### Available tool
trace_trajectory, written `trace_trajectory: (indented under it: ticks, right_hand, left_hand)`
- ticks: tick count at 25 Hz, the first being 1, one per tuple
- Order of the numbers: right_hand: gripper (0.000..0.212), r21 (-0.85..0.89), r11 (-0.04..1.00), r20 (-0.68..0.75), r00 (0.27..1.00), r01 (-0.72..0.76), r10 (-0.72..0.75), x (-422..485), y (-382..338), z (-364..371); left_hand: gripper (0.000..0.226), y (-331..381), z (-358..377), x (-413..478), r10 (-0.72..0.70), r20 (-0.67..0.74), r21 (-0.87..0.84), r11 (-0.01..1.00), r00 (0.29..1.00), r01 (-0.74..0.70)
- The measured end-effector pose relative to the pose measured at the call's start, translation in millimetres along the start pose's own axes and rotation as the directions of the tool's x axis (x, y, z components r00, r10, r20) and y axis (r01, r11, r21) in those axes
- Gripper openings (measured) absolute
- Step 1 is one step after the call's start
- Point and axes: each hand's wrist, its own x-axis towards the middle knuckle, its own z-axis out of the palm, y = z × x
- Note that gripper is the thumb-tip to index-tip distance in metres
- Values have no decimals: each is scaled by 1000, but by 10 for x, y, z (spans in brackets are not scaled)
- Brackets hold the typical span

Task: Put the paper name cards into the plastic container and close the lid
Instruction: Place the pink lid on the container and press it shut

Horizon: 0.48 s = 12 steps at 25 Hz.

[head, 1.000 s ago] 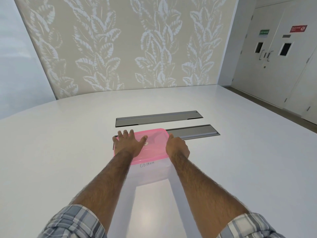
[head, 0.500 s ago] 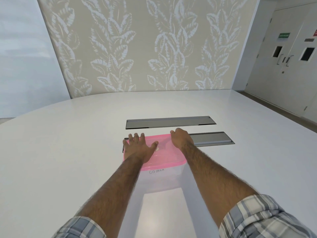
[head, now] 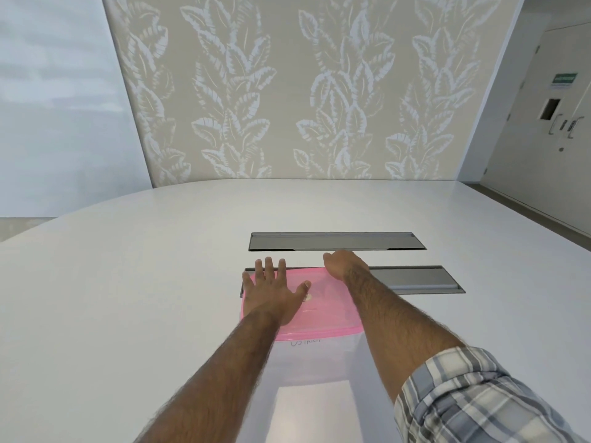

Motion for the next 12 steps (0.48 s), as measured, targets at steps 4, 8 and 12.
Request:
trace_trajectory:
  ticks: [4, 8, 12]
  right_hand:
    - [48, 2, 998, 73, 995, 70, -70, 159, 48, 84]
    - [44, 86, 994, 117, 990, 64, -74, 173, 62, 65]
    - [43, 20, 996, 103, 990, 92, -94, 226, 81, 85]
  left_hand:
    - [90, -2, -1, -20, 3, 0, -3, 1000, 1000, -3]
    - [91, 4, -9, -18, 6, 3, -1, 1000, 1000, -6]
    - [92, 7, -19, -26, 6, 4, -2, 1000, 1000, -6]
